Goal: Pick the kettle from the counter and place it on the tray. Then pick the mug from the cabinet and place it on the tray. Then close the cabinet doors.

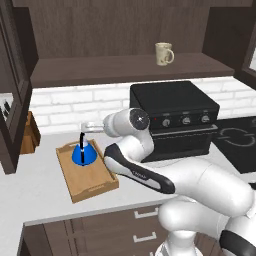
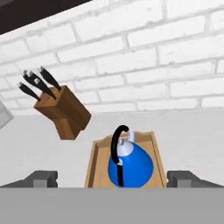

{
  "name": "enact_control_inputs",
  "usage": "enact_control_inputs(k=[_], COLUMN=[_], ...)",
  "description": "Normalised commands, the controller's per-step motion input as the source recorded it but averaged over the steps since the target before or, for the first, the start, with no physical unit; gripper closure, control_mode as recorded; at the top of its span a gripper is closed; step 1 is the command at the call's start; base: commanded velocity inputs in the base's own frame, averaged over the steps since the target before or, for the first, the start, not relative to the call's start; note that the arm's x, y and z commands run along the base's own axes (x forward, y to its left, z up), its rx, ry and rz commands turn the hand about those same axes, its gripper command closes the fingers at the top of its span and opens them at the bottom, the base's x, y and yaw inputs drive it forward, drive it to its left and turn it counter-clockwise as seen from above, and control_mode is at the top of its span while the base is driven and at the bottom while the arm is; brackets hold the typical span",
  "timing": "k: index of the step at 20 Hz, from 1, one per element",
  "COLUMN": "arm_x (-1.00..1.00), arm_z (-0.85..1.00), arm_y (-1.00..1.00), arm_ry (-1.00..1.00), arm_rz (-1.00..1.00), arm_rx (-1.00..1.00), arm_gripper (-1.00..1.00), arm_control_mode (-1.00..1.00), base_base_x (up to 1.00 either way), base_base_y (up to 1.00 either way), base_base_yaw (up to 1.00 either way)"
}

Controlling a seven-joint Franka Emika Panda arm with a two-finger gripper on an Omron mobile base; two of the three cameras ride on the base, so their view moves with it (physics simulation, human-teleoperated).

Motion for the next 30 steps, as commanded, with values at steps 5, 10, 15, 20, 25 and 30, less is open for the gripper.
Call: enact_control_inputs(k=[5, 10, 15, 20, 25, 30], arm_x=[-0.48, -0.51, -0.46, -0.54, -0.31, -0.24], arm_z=[0.66, 0.65, 0.66, 0.55, 0.48, 0.43], arm_y=[-0.37, -0.41, -0.45, -0.57, -0.5, -0.56], arm_ry=[0.0, 0.0, 0.0, -0.01, 0.05, 0.03], arm_rz=[0.0, 0.0, 0.0, 0.0, 0.0, 0.0], arm_rx=[0.0, 0.0, 0.0, -0.05, -0.03, -0.05], arm_gripper=[-1.0, -1.0, -1.0, -1.0, -1.0, -1.0], arm_control_mode=[-1.0, -1.0, -1.0, -1.0, -1.0, -1.0], base_base_x=[0.0, 0.0, 0.0, 0.0, 0.0, 0.0], base_base_y=[0.0, 0.0, 0.0, 0.0, 0.0, 0.0], base_base_yaw=[0.0, 0.0, 0.0, 0.0, 0.0, 0.0])
